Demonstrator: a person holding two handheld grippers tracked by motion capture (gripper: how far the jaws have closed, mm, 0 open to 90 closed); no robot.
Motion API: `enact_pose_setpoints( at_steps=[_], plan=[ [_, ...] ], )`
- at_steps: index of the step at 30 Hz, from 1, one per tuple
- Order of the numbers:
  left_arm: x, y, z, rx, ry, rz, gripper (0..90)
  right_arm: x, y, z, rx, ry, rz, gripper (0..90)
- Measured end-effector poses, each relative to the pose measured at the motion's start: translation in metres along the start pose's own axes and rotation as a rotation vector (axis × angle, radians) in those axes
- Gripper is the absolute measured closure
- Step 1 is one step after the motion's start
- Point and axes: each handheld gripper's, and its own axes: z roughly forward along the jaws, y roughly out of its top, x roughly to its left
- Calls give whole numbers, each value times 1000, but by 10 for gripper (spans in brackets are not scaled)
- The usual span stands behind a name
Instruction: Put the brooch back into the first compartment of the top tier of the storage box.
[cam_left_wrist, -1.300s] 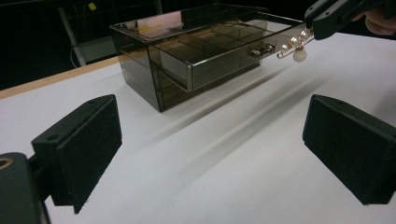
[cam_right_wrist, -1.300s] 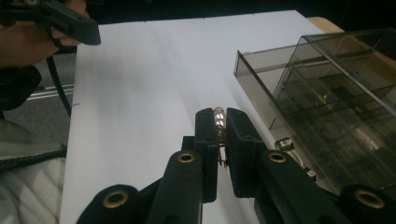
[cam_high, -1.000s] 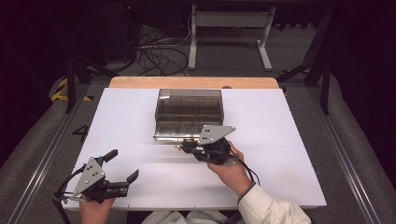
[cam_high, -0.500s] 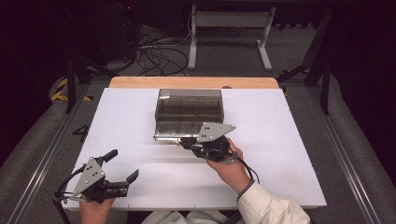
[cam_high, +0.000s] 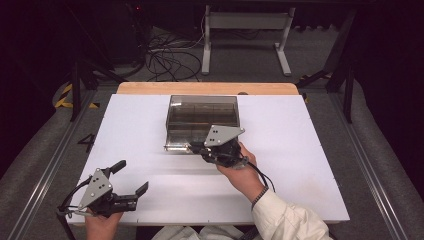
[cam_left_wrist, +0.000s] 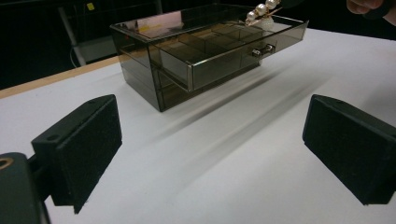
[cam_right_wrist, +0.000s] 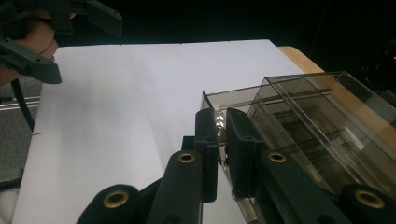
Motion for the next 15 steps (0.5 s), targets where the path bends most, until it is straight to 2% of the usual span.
enact_pose_setpoints(
  at_steps=[5, 15],
  plan=[
    [0, 0, 0, -1, 0, 1, 55, -4, 4, 5, 7, -8, 1, 841],
    [1, 0, 0, 0, 0, 1, 55, -9, 14, 17, 22, -28, -34, 840]
  ],
)
